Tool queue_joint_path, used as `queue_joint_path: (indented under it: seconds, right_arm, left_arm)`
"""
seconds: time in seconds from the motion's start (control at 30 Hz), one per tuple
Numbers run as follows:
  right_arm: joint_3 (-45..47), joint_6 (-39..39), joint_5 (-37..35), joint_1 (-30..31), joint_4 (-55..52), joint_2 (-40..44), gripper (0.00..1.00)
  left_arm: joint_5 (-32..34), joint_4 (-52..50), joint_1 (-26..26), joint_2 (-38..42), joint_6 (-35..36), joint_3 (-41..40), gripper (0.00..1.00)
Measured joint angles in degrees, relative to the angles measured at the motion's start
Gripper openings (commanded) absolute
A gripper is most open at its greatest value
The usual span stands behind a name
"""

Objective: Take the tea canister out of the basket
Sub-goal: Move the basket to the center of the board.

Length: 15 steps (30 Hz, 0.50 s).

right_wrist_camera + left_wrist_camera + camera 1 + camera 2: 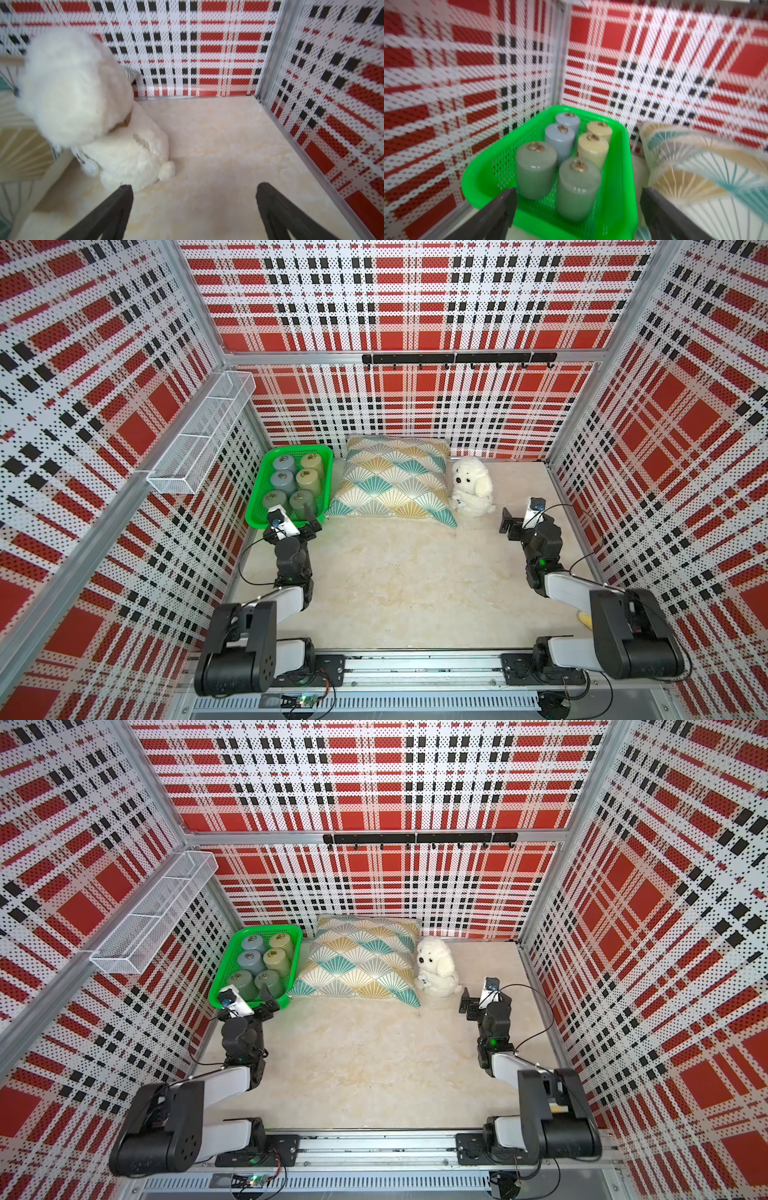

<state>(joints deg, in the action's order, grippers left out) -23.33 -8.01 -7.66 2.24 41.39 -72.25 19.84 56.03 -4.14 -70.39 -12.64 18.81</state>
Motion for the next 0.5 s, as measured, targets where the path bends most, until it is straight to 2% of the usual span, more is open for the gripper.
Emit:
queue_joint_path:
  seconds: [0.1, 0.2, 0.27, 0.4, 0.5]
  right_arm:
    - [-3.0, -4.8, 0.3, 0.0, -6.6, 6.5, 1.0]
    - [-7.4, -12.7, 1.8, -0.3, -13.4, 9.5, 1.0]
    - [-10.4, -19.0, 3.1, -0.6, -18.1, 10.3, 1.0]
    - [-13.5, -25.6, 8.4, -1.3, -23.0, 10.3, 1.0]
    - [-14.5, -27.7, 11.4, -0.3, -25.3, 10.3, 1.0]
  left_arm:
    - [-0.1, -12.9, -4.4, 4.0, -10.1, 9.3, 0.99]
    - [-8.1, -22.1, -12.0, 5.9, -16.7, 17.4, 0.99]
    - [-12.0, -25.0, -15.1, 7.4, -20.4, 19.4, 0.99]
    - [-18.0, -26.1, -14.8, 9.7, -25.2, 17.7, 0.99]
    - [-17.5, -28.8, -11.4, 9.5, -23.4, 18.0, 0.99]
